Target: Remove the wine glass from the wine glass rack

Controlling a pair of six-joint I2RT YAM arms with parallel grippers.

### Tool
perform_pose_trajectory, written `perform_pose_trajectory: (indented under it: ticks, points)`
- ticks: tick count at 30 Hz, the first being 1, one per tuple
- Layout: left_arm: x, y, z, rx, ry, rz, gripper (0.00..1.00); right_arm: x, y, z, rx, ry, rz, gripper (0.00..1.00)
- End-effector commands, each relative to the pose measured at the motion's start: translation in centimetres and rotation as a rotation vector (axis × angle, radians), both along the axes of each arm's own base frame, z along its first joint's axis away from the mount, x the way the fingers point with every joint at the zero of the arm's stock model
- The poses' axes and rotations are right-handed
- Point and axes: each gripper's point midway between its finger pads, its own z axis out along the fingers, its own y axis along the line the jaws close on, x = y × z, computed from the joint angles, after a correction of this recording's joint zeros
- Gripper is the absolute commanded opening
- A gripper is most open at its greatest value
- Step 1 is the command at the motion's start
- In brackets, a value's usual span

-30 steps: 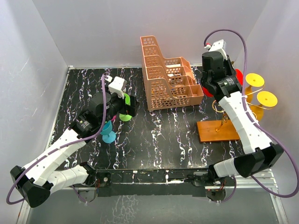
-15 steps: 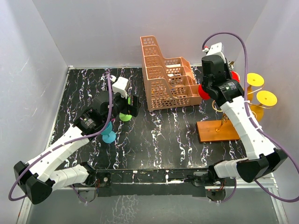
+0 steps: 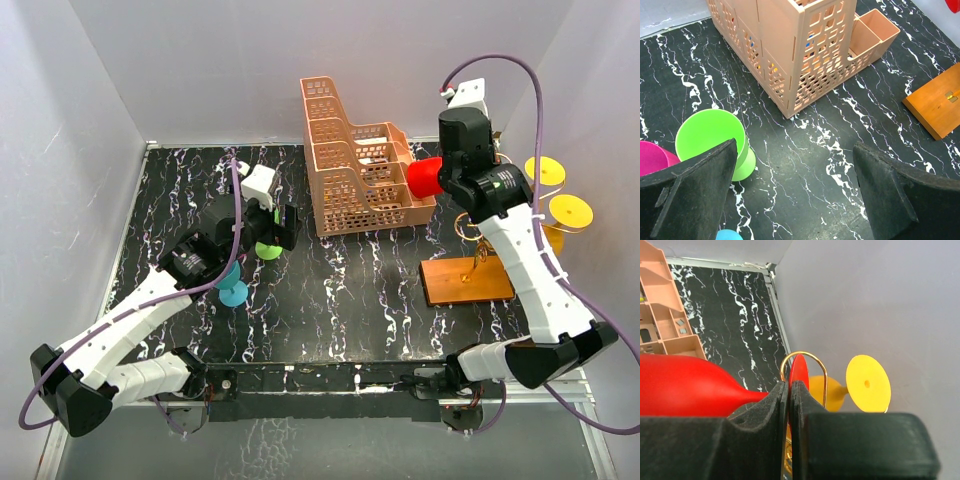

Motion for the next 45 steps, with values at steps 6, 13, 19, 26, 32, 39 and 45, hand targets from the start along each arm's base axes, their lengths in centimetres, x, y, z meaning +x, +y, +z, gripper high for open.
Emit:
perform_pose_trajectory:
  ticks: [6, 13, 19, 26, 32, 39, 45]
  points:
    - [0.1, -0.1, 0.2, -0.011, -0.012, 0.004, 0.97, 1.1, 1.2, 3.3, 0.123, -0.13, 0.002, 0.08]
    - [-0.1, 0.0, 0.5, -0.029, -0.022, 0.007, 0.97, 2.0, 2.4, 4.6, 0.205, -0.189, 0.03, 0.08]
    - [-0.7, -0.1, 1.6, -0.076, -0.034, -0.009, 0.97, 2.7, 4.7, 6.8, 0.35, -0.284, 0.137, 0.08]
    - [-3.0, -0.3, 5.7, -0.312, 0.004, -0.017, 0.97, 1.9, 10.5, 7.9, 0.62, -0.329, 0.419, 0.08]
    - [-6.2, -1.2, 9.9, -0.533, 0.093, -0.099, 0.97, -1.7, 15.3, 7.8, 0.828, -0.326, 0.693, 0.08]
    - [-8.0, -0.5, 14.0, -0.737, 0.111, -0.104, 0.97, -5.3, 18.4, 5.7, 1.027, -0.288, 0.871, 0.08]
    - [-7.8, -1.4, 13.4, -0.769, 0.193, -0.1, 0.97, -6.5, 19.1, 4.2, 1.054, -0.264, 0.926, 0.08]
